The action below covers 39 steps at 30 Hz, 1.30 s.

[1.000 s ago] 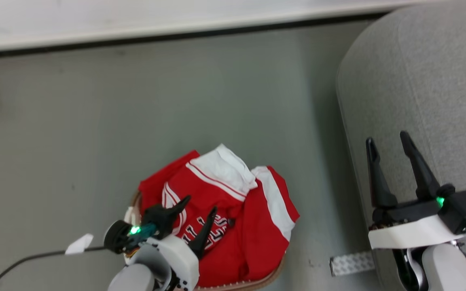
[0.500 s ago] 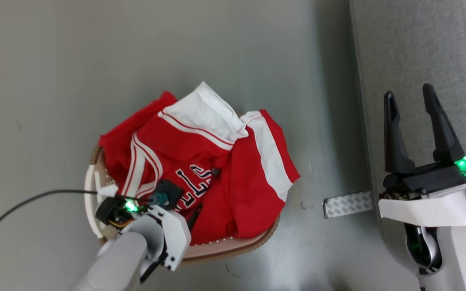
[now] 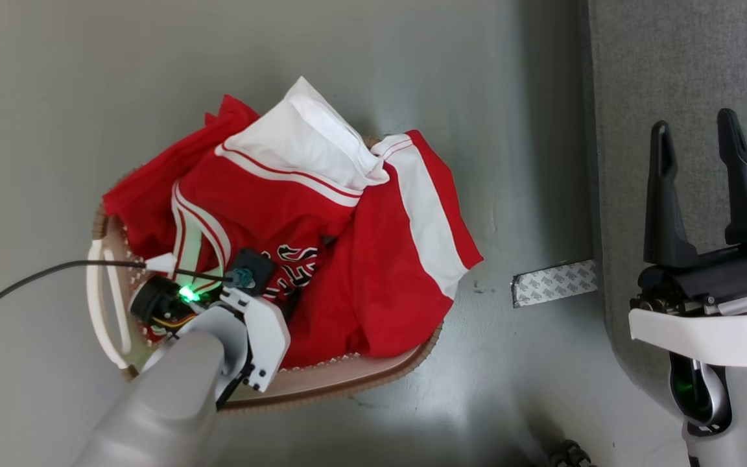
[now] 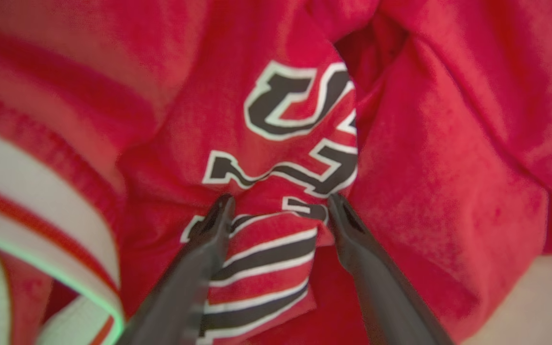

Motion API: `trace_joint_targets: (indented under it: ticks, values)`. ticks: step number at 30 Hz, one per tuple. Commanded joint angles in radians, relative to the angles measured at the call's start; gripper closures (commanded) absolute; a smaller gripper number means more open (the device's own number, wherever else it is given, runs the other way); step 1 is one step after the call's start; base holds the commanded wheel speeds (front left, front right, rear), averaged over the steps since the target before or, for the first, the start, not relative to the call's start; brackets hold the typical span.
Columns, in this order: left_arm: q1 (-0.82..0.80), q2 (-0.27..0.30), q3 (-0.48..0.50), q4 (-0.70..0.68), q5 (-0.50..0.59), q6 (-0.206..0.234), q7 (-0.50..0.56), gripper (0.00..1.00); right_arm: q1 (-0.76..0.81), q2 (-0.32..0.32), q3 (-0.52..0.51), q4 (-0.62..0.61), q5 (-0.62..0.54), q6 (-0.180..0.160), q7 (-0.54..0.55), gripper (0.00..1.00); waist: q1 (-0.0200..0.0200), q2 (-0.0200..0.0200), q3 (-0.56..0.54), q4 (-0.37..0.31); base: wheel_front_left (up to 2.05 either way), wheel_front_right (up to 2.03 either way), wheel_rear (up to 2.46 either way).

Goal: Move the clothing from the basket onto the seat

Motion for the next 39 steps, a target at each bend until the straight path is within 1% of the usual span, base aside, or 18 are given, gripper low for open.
trace_joint_targets:
  ticks: [1, 2, 3, 4, 7, 11, 15, 20, 24, 29, 33, 39]
  values:
    - [-0.009, 0.000, -0.001, 0.013, -0.003, 0.001, -0.007, 0.00, 0.012, -0.001, -0.005, -0.008, 0.001, -0.002, -0.002, 0.00, -0.0001, 0.0000, 0.002, -0.002, 0.00, 0.00, 0.00]
    - [-0.014, -0.004, -0.003, 0.026, -0.005, 0.001, -0.015, 0.02, 0.018, -0.001, -0.007, -0.010, 0.001, -0.002, -0.002, 0.00, -0.0001, 0.0000, 0.001, -0.002, 0.00, 0.00, 0.00]
    - [-0.021, -0.008, -0.004, 0.034, -0.007, 0.000, -0.026, 0.55, 0.020, -0.001, -0.009, -0.011, 0.000, -0.002, -0.002, 0.00, -0.0001, 0.0000, 0.000, -0.001, 0.00, 0.00, 0.00]
    - [-0.026, -0.015, -0.003, 0.044, -0.012, 0.000, -0.039, 1.00, 0.023, -0.001, -0.011, -0.009, -0.001, -0.002, -0.002, 0.00, -0.0001, 0.0000, -0.004, 0.001, 0.00, 0.00, 0.00]
    - [-0.028, -0.030, 0.003, 0.065, -0.024, 0.002, -0.082, 1.00, 0.036, -0.001, -0.013, 0.008, 0.002, -0.002, -0.002, 0.00, -0.0001, 0.0000, -0.034, 0.010, 0.00, 0.00, 0.00]
    - [0.002, -0.045, 0.028, 0.084, -0.065, 0.000, -0.148, 1.00, 0.043, -0.001, -0.006, 0.038, 0.012, -0.002, -0.002, 0.00, -0.0001, 0.0000, -0.108, 0.019, 0.00, 0.00, 0.00]
    - [0.048, -0.053, 0.054, 0.084, -0.112, -0.003, -0.191, 1.00, 0.067, -0.001, -0.009, 0.072, 0.014, -0.002, -0.002, 0.00, -0.0001, 0.0000, -0.209, 0.033, 0.00, 0.00, 0.00]
    - [0.132, -0.059, 0.086, 0.047, -0.166, -0.006, -0.210, 1.00, 0.110, -0.001, -0.012, 0.122, 0.009, -0.002, -0.002, 0.00, -0.0001, 0.0000, -0.360, 0.058, 0.00, 0.00, 0.00]
    - [0.214, -0.068, 0.106, -0.010, -0.203, -0.007, -0.214, 1.00, 0.168, -0.001, -0.015, 0.166, 0.003, -0.002, -0.002, 0.00, -0.0001, 0.0000, -0.496, 0.086, 0.00, 0.00, 0.00]
    - [0.303, -0.068, 0.130, -0.122, -0.237, -0.005, -0.213, 1.00, 0.239, -0.001, -0.022, 0.213, -0.009, -0.002, -0.002, 0.00, -0.0001, 0.0000, -0.638, 0.127, 0.00, 0.00, 0.00]
    - [0.359, -0.062, 0.146, -0.216, -0.248, 0.010, -0.214, 1.00, 0.284, -0.001, -0.024, 0.242, -0.012, -0.002, -0.002, 0.00, -0.0001, 0.0000, -0.725, 0.152, 0.00, 0.00, 0.00]
    - [0.417, -0.046, 0.162, -0.374, -0.271, 0.046, -0.193, 1.00, 0.326, -0.001, 0.002, 0.288, -0.019, -0.002, -0.002, 0.00, -0.0001, 0.0000, -0.822, 0.176, 0.00, 0.00, 0.00]
